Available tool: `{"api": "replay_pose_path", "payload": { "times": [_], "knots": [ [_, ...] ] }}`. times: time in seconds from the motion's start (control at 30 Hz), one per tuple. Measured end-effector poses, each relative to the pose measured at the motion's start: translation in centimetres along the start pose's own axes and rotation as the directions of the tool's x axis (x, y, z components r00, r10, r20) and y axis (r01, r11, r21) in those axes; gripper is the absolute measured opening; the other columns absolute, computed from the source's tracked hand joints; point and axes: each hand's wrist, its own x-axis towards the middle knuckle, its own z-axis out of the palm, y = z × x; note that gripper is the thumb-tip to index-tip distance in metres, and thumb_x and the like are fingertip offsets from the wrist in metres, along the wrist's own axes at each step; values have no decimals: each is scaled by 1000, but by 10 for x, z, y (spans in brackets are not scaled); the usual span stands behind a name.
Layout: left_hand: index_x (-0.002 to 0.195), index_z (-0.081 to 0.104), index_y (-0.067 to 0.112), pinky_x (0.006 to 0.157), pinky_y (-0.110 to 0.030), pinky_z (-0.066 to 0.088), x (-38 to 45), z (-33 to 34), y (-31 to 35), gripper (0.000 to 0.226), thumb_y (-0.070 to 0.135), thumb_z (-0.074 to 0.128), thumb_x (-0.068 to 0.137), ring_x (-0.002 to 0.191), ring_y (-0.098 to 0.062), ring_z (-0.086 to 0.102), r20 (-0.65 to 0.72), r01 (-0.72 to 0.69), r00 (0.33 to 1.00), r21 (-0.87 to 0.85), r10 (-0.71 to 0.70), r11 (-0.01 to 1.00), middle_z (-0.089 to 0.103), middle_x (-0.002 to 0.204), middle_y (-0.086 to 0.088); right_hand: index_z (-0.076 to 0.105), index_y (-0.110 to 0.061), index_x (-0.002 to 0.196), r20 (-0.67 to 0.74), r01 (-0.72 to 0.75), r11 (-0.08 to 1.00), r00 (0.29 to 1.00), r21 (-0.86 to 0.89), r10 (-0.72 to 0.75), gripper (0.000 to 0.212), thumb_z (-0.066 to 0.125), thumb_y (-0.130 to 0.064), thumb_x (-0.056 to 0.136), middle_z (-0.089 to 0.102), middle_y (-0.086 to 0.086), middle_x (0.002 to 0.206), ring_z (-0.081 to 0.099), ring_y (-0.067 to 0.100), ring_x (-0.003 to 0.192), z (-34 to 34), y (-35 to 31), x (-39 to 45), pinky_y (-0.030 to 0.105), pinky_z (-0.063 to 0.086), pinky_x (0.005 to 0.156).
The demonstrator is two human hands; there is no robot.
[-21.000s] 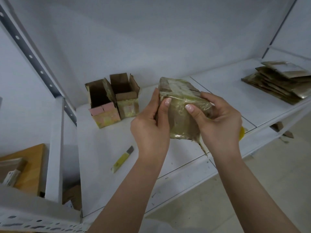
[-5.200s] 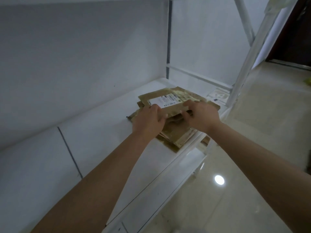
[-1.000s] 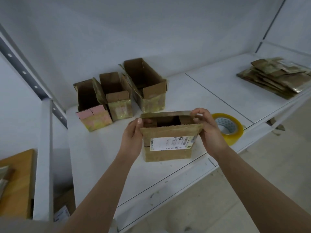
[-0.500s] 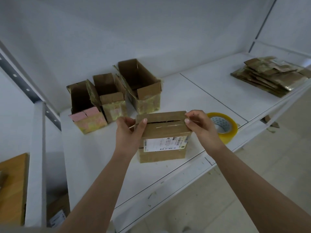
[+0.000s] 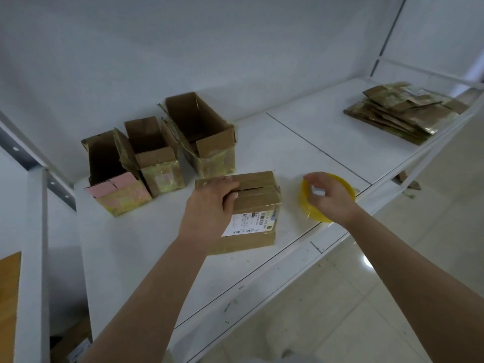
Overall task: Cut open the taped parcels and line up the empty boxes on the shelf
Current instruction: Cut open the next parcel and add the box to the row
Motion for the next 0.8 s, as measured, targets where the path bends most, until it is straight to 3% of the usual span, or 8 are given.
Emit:
{"api": "replay_pose_path", "payload": {
  "times": [0.07, 0.13, 0.33, 0.43, 0.5, 0.6, 0.7, 0.8],
  "knots": [
    [121, 68, 17, 95, -24, 41, -1, 1, 1, 26, 16, 56, 97, 118, -20, 60, -3, 11, 1000, 17, -11, 1000, 65, 127, 1, 47, -13, 135, 90, -129, 896, 979, -425, 184, 56, 65, -22, 83, 50, 7, 135, 39, 30, 135, -4, 17, 0, 43, 21, 116],
    [121, 68, 18, 93, -19, 36, -2, 2, 1, 27, 16, 57, 97, 120, -19, 59, -11, 17, 1000, 12, -17, 1000, 65, 128, 1, 32, -17, 145, 125, -88, 706, 961, -703, 245, 66, 62, -25, 87, 40, 6, 146, 26, 30, 143, -2, 32, -2, 50, 6, 119],
    [119, 69, 17, 92, -15, 32, -3, 1, -1, 25, 15, 58, 96, 120, -17, 58, -7, 18, 1000, -18, -18, 1000, 66, 126, 3, 34, -28, 147, 55, -3, 555, 995, -832, 88, 57, 52, -18, 95, 50, 1, 143, 35, 24, 139, -4, 44, 2, 49, 1, 122],
    [119, 69, 18, 96, -12, 31, -4, 1, -3, 25, 15, 57, 97, 125, -13, 54, -14, 24, 1000, -50, -24, 998, 65, 127, 3, 49, -19, 136, 18, -60, 713, 995, -699, 102, 42, 56, -25, 95, 58, 6, 130, 49, 29, 127, -15, 25, 13, 46, 16, 118],
    [116, 70, 19, 93, -5, 32, -4, -2, -2, 23, 20, 54, 99, 122, -9, 56, -15, 40, 999, -99, -42, 994, 68, 122, 4, 59, -8, 115, -59, -110, 945, 994, -307, 96, 27, 64, -24, 93, 62, 13, 110, 58, 31, 105, -31, -11, 14, 38, 39, 95],
    [116, 68, 27, 78, -7, 39, -6, -11, 7, 37, 50, 46, 95, 98, -4, 62, 38, 116, 993, -255, -110, 960, 69, 102, 13, 64, -2, 94, 7, -23, 961, 1000, 277, 22, 17, 65, -19, 92, 66, 9, 79, 69, 24, 70, -55, -78, -8, 26, 48, 63],
    [133, 54, 36, 82, -9, 38, -8, -20, 11, 69, 74, 48, 75, 96, 11, 55, 102, 184, 983, -497, -153, 848, 61, 109, 24, 65, -1, 92, 187, 121, 950, 966, 290, -180, 20, 63, -21, 92, 70, 8, 69, 71, 19, 61, -61, -131, -32, 25, 52, 57],
    [135, 46, 47, 89, -11, 41, -8, -24, 9, 78, 89, 42, 70, 109, 11, 53, 107, 150, 988, -616, -107, 773, 57, 126, 24, 67, -4, 96, 324, 258, 963, 907, 77, -269, 23, 66, -27, 91, 73, 11, 80, 73, 25, 72, -41, -158, -39, 39, 57, 68]
  ]
}}
